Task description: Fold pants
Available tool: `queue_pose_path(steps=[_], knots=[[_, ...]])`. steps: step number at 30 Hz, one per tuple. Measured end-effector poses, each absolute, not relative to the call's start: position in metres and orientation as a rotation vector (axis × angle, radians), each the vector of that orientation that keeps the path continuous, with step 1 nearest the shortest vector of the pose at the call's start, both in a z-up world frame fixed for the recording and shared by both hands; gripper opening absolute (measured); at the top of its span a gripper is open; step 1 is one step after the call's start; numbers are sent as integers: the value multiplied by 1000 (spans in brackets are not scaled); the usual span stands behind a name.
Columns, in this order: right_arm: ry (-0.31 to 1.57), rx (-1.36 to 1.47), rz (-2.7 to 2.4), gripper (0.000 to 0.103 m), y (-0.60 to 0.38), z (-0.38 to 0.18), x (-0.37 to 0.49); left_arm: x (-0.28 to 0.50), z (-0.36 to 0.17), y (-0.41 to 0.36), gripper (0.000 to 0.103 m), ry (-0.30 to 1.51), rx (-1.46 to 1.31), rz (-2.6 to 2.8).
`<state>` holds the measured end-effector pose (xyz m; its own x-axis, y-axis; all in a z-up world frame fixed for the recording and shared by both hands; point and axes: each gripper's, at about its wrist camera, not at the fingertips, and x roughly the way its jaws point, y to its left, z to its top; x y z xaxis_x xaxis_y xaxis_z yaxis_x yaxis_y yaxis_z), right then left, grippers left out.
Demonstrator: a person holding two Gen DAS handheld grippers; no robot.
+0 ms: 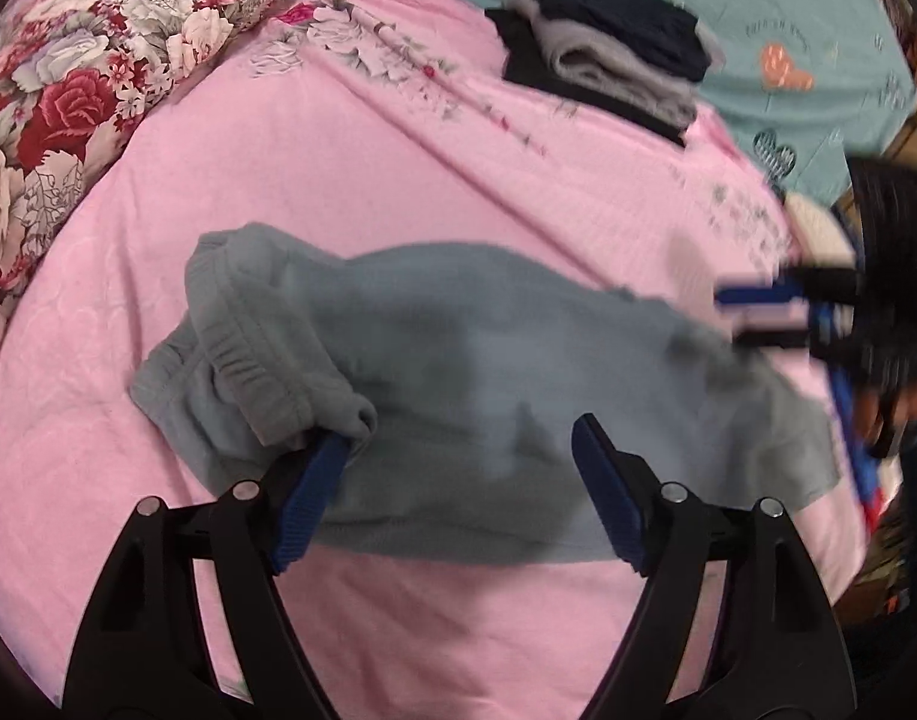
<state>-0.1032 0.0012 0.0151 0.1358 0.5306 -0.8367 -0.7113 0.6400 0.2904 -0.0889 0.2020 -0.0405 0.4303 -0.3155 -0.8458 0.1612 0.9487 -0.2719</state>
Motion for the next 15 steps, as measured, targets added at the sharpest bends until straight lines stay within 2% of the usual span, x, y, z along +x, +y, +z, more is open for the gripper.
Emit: queue_pose_path(steps=[5, 9, 12, 15], knots=[[1179, -143, 886, 42, 12, -7, -49, -97, -58, 260, 78, 1129, -183, -57], [1246, -195, 936, 39, 21, -28, -40, -104, -52, 312, 78, 1112, -315, 56], [1268, -231, 992, 39, 25, -32, -47, -102, -42, 325, 78, 1085, -378, 43], [1286, -240, 1099, 40, 26, -31, -55, -93, -30, 305, 78, 1053, -361, -36]])
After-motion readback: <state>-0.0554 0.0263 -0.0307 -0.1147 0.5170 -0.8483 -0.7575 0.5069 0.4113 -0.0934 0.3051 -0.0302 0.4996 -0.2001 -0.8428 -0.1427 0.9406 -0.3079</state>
